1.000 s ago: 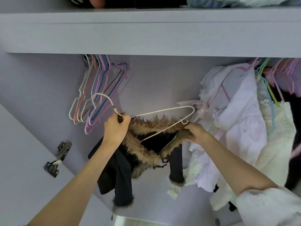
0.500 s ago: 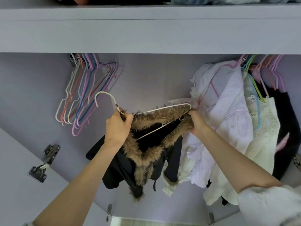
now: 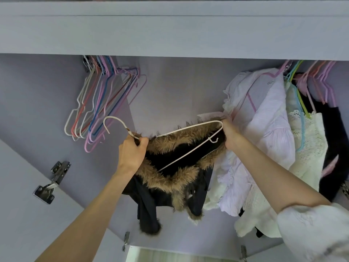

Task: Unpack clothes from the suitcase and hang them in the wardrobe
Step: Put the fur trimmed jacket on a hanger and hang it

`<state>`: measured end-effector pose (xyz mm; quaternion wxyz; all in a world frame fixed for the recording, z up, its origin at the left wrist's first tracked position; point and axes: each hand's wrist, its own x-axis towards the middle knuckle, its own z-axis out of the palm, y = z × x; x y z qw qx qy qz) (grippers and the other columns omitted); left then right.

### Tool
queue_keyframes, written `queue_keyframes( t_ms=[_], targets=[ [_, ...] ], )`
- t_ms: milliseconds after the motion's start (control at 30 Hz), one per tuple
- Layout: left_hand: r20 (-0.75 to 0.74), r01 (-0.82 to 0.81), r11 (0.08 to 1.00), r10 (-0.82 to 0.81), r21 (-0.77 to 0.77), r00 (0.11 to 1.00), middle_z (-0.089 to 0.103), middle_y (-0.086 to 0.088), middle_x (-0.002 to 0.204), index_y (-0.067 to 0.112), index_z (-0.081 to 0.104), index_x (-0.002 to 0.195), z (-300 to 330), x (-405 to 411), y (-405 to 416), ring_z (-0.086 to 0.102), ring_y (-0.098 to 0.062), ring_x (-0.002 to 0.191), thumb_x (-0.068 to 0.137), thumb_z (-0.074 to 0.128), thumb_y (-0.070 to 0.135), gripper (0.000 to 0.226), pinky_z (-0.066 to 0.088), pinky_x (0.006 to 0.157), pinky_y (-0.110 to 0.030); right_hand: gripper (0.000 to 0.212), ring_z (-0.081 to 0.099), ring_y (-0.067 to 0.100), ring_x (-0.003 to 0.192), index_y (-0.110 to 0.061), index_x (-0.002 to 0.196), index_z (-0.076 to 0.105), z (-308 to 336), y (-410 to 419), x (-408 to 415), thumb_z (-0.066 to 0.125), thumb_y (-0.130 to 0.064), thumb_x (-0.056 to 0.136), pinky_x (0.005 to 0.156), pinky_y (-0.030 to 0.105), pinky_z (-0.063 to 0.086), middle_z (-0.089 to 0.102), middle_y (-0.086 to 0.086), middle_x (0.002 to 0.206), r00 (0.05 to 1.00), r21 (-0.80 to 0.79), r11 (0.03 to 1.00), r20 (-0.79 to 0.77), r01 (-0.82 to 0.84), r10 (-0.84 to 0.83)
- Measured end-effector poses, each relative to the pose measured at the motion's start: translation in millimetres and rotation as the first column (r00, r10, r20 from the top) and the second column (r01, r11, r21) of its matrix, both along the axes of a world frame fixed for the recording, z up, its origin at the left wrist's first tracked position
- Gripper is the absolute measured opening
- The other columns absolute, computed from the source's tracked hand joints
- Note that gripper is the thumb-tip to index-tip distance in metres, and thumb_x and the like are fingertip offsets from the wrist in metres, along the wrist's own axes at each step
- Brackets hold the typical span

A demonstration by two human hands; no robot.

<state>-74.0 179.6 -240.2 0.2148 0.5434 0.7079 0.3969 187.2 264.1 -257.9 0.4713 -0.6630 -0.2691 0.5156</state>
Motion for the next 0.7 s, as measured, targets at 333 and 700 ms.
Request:
queue_keyframes(
  t_ms=[333, 700],
  targets=[
    [0.597, -0.118, 0.964, 0.241, -0.239, 0.765, 0.049, -0.005, 0.084, 0.006, 0.047, 0.107, -21, -8, 20, 0.048, -0.022, 0.083, 0.097, 0.032, 0.029, 0.029, 0.039, 0.083, -0.038, 0.011, 0.057, 0.023, 0.065, -0.010, 0.075, 0.057, 10, -12, 2, 0.053, -0.015, 0.084, 0.064, 0.029, 0.046, 0.062, 0.008, 0.060, 0.975, -0.156, 0.963, -0.055, -0.220, 0.214],
    [0.810, -0.050, 0.949, 0.293, -0.312, 0.509, 0.052, -0.006, 0.091, 0.013, 0.051, 0.097, -28, -9, 28, 0.051, -0.021, 0.086, 0.099, 0.029, 0.021, 0.023, 0.042, 0.079, -0.034, 0.062, 0.042, 0.028, 0.128, -0.016, 0.137, 0.044, -40, -14, -1, 0.062, -0.028, 0.079, 0.111, 0.045, 0.032, 0.042, 0.007, 0.143, 0.964, -0.270, 0.932, 0.047, -0.241, 0.263]
  ],
)
